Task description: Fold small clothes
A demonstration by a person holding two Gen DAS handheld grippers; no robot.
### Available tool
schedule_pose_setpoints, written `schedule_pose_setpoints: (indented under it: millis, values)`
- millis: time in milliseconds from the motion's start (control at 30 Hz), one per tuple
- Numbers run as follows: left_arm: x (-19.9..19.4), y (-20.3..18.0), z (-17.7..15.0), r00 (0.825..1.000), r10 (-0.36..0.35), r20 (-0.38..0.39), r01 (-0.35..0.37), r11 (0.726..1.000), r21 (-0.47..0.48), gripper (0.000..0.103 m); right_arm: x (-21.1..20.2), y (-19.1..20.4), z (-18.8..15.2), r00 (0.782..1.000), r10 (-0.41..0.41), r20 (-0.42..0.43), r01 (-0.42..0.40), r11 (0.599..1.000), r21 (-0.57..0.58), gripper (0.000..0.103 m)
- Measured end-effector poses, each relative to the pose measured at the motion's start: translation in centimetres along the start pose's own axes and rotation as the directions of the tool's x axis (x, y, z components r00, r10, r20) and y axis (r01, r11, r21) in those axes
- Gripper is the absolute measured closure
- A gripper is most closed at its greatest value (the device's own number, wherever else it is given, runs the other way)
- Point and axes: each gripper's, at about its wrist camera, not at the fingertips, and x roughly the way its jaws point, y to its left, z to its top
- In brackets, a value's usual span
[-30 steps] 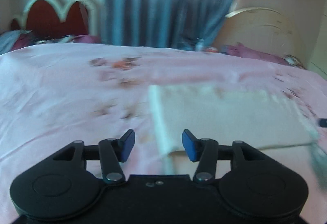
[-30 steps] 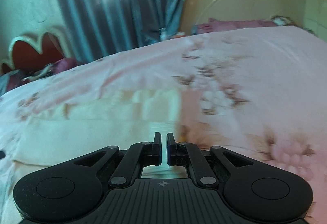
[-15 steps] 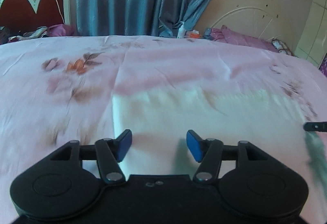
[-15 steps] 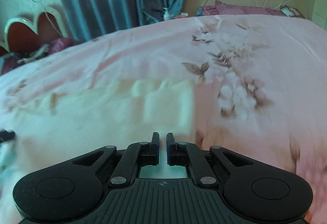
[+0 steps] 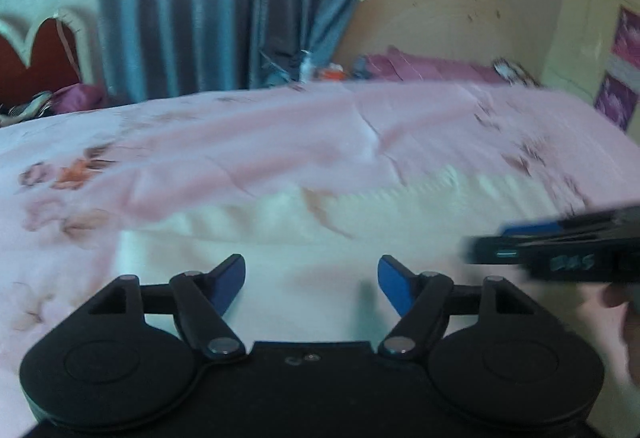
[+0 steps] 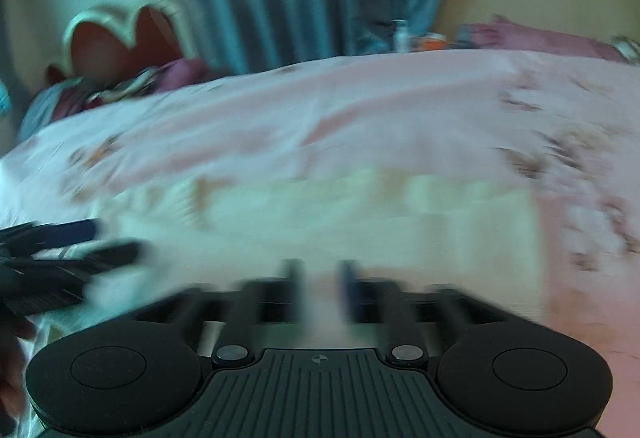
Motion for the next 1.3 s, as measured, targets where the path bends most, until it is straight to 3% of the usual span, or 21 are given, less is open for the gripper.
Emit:
schedule_pose_setpoints:
  millis: [100, 267, 367, 467, 567, 633, 700, 800, 900, 1000, 1100, 1300]
  values:
    - [0.4, 0.1, -1.2, 0.998, 0.053, -0.019, -0.052, 0.998, 0.034, 0.032, 0.3, 0.2, -0.8, 0.999, -0.029, -0.022, 0.028, 0.998, -0.052, 0.051]
    - [-2.0, 5.9, -3.7, 0.988, 0.151, -0.039, -0.152, 0.988, -0.035, 0.028, -1.4, -6.9, -1.8, 0.976, -0.217, -0.033, 0.219, 0.974, 0.054, 0.051]
    - [-4.3, 7.4, -4.2, 0.991, 0.128, -0.023, -0.130, 0.985, -0.117, 0.037, -3.1, -7.8, -1.8, 0.977, -0.213, -0.023, 0.214, 0.973, 0.089, 0.051]
    - [-6.5, 5.2, -4.3, 0.992, 0.111, 0.057, -0.105, 0.989, -0.100, 0.037, -5.0, -5.1, -2.1, 0.988, -0.148, 0.036, 0.146, 0.988, 0.055, 0.051]
    - [-6.2, 2.7, -4.1, 0.997, 0.061, 0.046, -0.059, 0.997, -0.047, 0.036, -4.5, -1.7, -3.2, 0.997, -0.079, 0.013, 0.079, 0.997, -0.018, 0.051]
    - [-5.7, 1.9, -4.4, 0.998, 0.053, 0.017, -0.053, 0.998, -0.025, 0.036, -4.2, -1.0, -4.1, 0.995, -0.095, -0.003, 0.095, 0.995, -0.043, 0.051]
    - [-5.1, 2.2, -5.2, 0.997, 0.063, -0.033, -0.063, 0.998, -0.019, 0.035, -4.1, -1.8, -4.8, 0.987, -0.161, -0.030, 0.160, 0.987, -0.022, 0.051]
    - [-5.7, 3.1, -6.1, 0.998, 0.060, -0.025, -0.060, 0.998, -0.016, 0.036, -5.2, -4.8, -5.6, 0.968, -0.249, -0.038, 0.250, 0.966, 0.059, 0.051]
    - [-5.9, 3.8, -6.2, 0.997, 0.067, -0.028, -0.068, 0.998, -0.011, 0.036, -6.3, -5.8, -5.6, 0.963, -0.265, -0.040, 0.267, 0.959, 0.090, 0.051]
    - [-6.1, 4.2, -6.2, 0.998, 0.052, -0.019, -0.053, 0.997, -0.047, 0.036, -7.2, -5.4, -5.7, 0.976, -0.219, 0.005, 0.217, 0.970, 0.112, 0.051]
    - [-5.6, 4.1, -6.3, 0.998, 0.057, -0.036, -0.058, 0.998, -0.025, 0.033, -5.1, -5.9, -6.2, 0.960, -0.260, -0.103, 0.270, 0.958, 0.099, 0.051]
    - [-6.9, 4.4, -6.7, 0.997, 0.068, -0.039, -0.068, 0.998, -0.010, 0.031, -7.3, -5.7, -5.9, 0.970, -0.236, -0.063, 0.242, 0.962, 0.125, 0.051]
